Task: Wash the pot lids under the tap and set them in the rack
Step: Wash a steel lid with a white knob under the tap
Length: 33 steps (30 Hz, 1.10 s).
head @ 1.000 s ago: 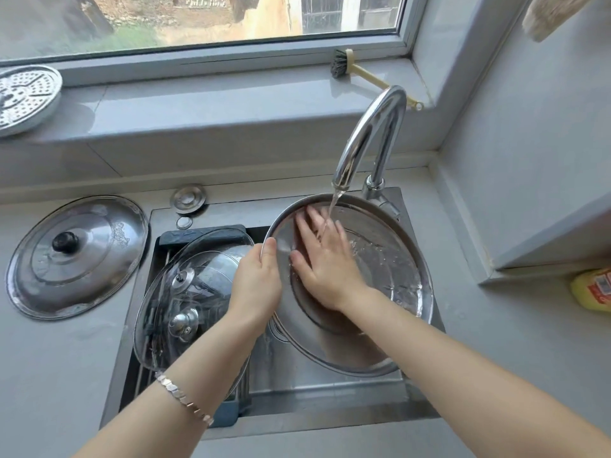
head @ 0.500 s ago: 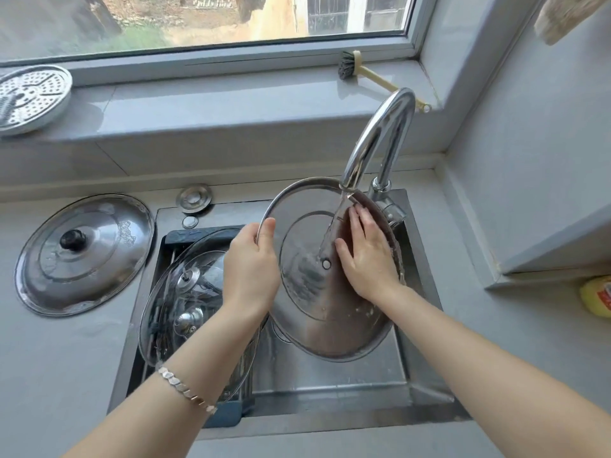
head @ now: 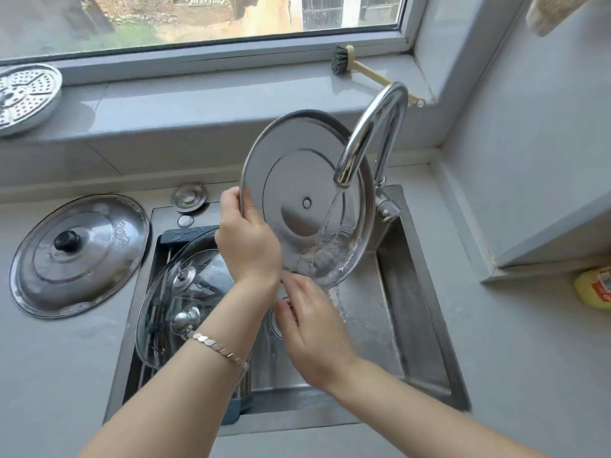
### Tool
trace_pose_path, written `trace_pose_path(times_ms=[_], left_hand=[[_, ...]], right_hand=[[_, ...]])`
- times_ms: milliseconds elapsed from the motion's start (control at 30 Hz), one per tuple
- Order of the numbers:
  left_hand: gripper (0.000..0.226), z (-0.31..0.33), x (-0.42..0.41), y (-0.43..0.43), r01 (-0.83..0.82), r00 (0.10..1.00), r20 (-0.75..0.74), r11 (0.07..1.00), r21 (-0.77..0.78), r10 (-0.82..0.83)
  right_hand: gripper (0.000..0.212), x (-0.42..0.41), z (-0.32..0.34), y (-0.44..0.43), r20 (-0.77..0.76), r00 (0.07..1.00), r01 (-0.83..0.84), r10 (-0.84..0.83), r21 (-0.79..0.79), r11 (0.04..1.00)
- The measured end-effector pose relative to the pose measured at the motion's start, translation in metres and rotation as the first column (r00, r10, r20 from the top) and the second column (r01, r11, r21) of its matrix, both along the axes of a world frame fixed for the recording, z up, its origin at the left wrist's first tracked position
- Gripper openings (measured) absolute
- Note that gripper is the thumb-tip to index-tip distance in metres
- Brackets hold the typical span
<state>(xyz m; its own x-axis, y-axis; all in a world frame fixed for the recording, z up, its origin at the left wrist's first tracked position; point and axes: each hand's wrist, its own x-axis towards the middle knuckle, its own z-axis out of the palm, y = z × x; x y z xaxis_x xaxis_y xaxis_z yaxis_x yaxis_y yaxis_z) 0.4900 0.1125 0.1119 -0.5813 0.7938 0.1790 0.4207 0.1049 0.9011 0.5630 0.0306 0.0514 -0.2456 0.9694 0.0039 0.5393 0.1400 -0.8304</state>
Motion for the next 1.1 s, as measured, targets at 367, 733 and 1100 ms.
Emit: trace_pose_path(times_ms=[367, 733, 1100], left_hand=[[0.024, 0.021, -0.002, -0.014, 0.169, 0.888, -0.320, 0.881, -0.443, -0.331], [0.033, -0.016, 0.007, -0.005, 0.294, 0.854, 0.025, 0.442, -0.847, -0.519], [0.017, -0.081, 0.011, -0.053, 0.496, 0.645, 0.689, 0.505, -0.707, 0.330]], right_hand=[[0.052, 0.077, -0.067, 0.019, 0.261, 0.945, 0.260, -0.198, -0.229, 0.938], [0.025, 0.118, -0.096, 0.019, 0.263, 0.908, 0.385, -0.327, -0.832, 0.399], [0.029, 0.160, 0.006, 0.088, 0.596, 0.758, 0.347, -0.263, -0.029, 0.937]])
